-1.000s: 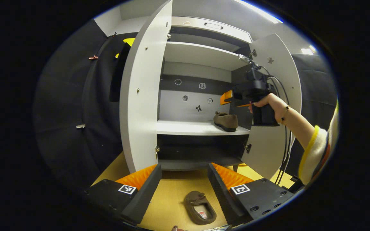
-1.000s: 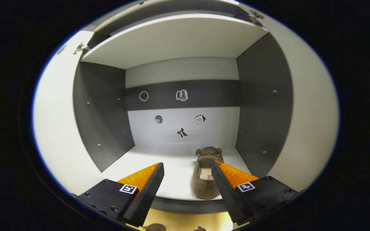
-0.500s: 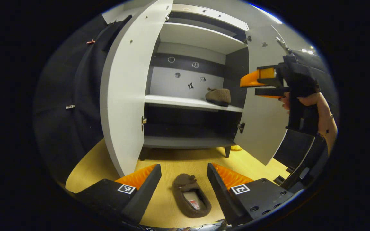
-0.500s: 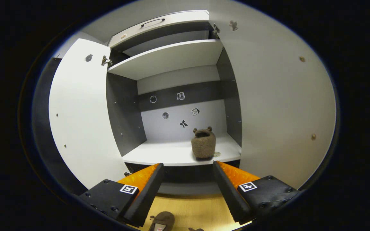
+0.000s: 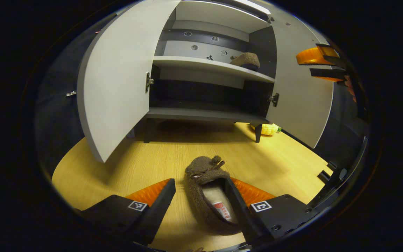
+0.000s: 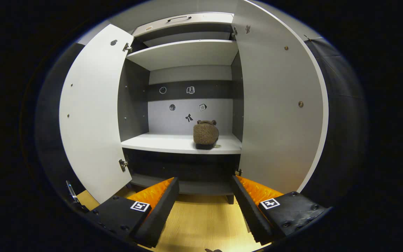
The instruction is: Grab one shoe with the right hand and put it into the shoe cabinet, grab the other shoe with the left hand and put it into the shoe cabinet; then close the right door with the right hand and the left door with the left hand.
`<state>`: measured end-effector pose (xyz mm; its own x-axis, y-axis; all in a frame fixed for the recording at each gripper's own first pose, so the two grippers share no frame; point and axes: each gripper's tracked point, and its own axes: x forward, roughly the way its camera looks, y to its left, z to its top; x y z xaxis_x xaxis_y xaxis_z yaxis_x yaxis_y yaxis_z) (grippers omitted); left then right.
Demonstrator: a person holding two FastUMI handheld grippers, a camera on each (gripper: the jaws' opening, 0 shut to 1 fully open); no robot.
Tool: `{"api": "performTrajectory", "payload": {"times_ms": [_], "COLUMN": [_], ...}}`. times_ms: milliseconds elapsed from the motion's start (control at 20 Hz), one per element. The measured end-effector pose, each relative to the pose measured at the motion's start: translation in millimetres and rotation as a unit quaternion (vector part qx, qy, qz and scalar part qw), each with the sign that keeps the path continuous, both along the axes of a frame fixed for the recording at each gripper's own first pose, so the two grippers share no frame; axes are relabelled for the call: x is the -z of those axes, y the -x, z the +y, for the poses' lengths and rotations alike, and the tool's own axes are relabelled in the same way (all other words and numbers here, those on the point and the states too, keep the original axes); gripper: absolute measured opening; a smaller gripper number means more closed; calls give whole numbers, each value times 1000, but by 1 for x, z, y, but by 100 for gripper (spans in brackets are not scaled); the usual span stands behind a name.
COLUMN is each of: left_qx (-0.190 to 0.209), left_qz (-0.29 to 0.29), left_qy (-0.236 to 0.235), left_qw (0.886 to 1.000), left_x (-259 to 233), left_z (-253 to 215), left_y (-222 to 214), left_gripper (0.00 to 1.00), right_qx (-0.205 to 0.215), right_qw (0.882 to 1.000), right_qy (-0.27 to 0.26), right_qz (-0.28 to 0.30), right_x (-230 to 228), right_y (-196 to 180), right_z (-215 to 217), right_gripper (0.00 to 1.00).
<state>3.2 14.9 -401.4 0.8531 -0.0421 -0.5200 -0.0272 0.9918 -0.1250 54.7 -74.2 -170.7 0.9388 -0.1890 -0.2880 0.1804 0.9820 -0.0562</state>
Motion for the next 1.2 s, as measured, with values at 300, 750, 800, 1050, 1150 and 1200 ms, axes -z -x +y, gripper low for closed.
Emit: {"api": "performTrajectory", "payload": {"times_ms": [300,750,800,1050,1150,1200], "left_qx": [-34,15,19,30,26,26], "left_qz": [17,16,19,28,5,-8], "left_qy": [21,-54,-63,-42,-55,-64], "left_qw": [999,998,998,998,998,998], "left_x": [42,49,50,21,-22,-46], "left_z": [10,8,10,6,14,16], "left_y": [-17,-52,-54,-47,-47,-49], "left_gripper": [86,33,27,6,6,6], "right_qx": [-23,-38,-36,-36,-36,-35], "right_qw": [999,995,995,996,996,997], "right_qy": [3,-9,-13,-19,-16,-15], "right_qz": [42,88,87,82,74,70], "right_x": [47,93,93,82,70,62], "right_y": [4,7,7,-1,-4,-8], "right_z": [-5,-3,-3,4,7,9], "right_gripper": [99,98,98,98,98,98]}}
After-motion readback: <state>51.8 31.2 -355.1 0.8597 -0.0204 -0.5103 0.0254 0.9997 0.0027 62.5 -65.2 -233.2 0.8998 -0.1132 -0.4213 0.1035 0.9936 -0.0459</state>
